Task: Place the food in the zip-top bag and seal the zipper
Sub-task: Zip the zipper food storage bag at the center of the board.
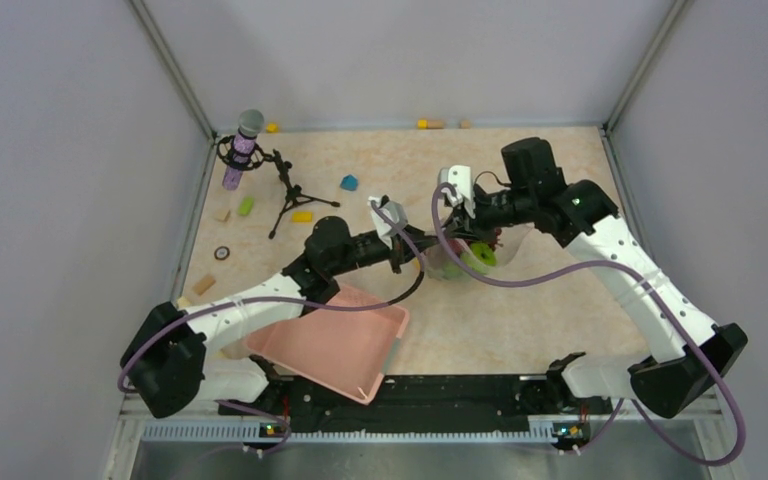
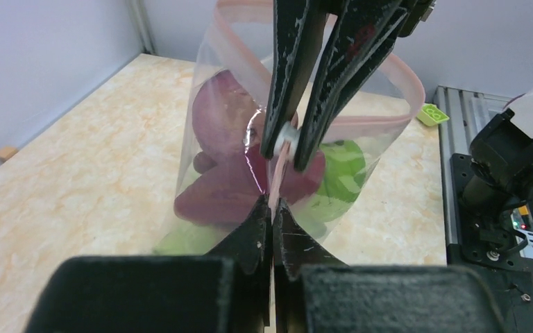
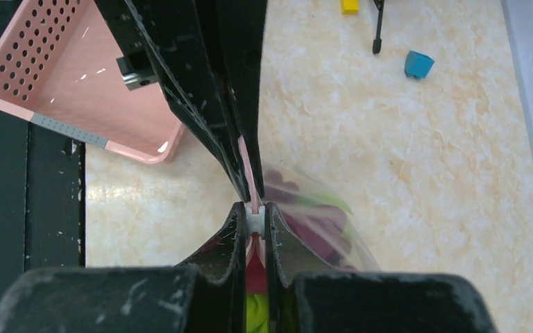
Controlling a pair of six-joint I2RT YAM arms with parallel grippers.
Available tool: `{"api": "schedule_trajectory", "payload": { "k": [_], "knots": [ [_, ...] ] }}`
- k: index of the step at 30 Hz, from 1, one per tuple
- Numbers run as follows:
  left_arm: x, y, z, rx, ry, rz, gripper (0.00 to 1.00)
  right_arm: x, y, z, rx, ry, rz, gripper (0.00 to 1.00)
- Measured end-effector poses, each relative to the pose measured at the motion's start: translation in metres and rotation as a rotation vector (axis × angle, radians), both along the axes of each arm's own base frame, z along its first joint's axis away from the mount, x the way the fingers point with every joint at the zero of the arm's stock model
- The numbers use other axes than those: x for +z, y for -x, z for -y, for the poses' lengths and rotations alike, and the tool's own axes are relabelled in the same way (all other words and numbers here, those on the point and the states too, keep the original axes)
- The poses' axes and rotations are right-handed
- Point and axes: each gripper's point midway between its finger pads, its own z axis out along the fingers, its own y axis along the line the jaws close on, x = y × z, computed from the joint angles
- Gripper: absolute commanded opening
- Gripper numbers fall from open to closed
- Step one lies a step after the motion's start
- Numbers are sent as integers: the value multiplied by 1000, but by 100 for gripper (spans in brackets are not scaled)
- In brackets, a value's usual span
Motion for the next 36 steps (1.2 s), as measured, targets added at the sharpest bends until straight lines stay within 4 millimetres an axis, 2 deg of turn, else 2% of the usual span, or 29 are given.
{"api": "schedule_trajectory", "payload": {
  "k": [7, 24, 30, 36],
  "knots": [
    [1, -1, -28, 133, 68, 1, 0, -4, -6, 5, -68, 29, -14, 0],
    [6, -20, -86, 482, 160, -67, 0, -9, -39, 19, -328, 34, 22, 0],
    [5, -27, -98, 566, 168, -88, 0, -8, -50, 40, -411, 9, 29, 0],
    [-1, -35, -107, 636, 158, -114, 0, -3, -58, 72, -512, 14, 60, 0]
  ]
}}
